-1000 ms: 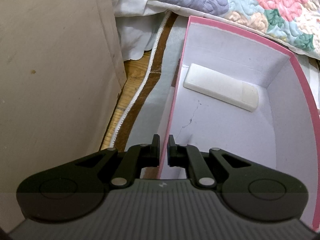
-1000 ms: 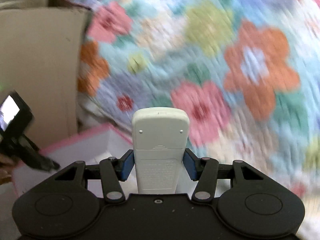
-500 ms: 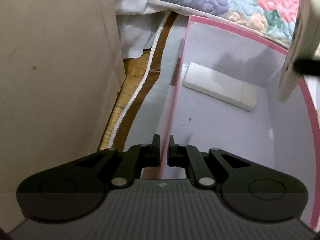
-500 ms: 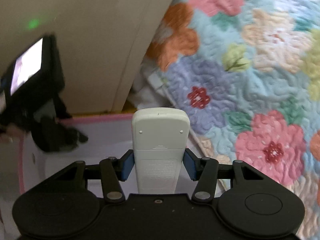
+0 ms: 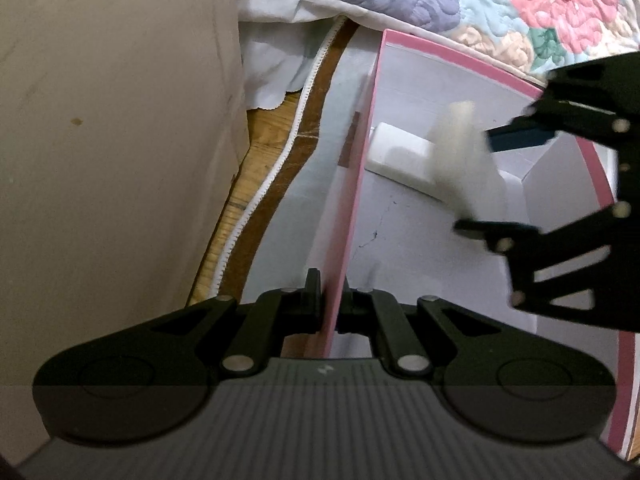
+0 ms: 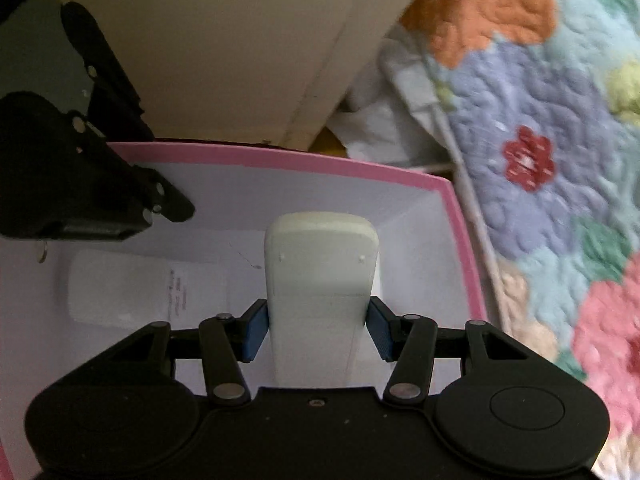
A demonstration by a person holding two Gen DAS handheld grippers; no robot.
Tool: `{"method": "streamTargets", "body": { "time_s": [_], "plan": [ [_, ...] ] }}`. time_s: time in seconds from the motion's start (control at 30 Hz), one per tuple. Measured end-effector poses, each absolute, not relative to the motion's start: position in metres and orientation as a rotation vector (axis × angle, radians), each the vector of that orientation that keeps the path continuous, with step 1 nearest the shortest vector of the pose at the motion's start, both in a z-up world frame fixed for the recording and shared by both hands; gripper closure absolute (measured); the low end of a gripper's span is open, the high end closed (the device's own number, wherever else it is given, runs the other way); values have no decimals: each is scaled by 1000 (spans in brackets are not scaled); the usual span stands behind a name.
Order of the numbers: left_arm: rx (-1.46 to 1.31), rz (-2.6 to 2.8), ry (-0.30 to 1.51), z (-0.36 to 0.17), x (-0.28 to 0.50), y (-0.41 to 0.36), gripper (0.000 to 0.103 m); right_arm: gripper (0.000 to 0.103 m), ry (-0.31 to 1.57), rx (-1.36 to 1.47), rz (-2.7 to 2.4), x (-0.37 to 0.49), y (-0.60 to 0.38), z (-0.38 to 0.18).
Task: Organize rigid objects
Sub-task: 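Carry the power bank into the pink box beside the others and release, then move the right tool to the pile and grasp the cream power bank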
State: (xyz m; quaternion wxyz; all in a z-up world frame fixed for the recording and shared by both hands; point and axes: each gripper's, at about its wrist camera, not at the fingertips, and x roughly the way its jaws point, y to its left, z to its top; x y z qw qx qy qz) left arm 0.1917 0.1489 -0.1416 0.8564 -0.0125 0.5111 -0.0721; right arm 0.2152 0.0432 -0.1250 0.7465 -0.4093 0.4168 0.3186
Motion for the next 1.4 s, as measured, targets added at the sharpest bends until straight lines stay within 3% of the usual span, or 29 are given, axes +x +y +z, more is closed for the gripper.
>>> {"method": "streamTargets", "body": {
  "time_s": [0.57, 0.83, 1.07, 1.4],
  "plan": [
    [-9, -137, 1124, -140, 198, 146, 98, 44, 1003, -759, 769, 251, 43, -158],
    [-1, -137, 1116, -138, 197, 144, 98, 40, 947, -486, 722, 231, -1, -95],
    [12, -134, 1106, -135, 195, 142, 98, 33, 781, -282, 629, 191, -69, -43],
    [11, -123, 1107, -133, 194, 141, 98, 33, 958, -112, 364, 179, -187, -27]
  ]
}}
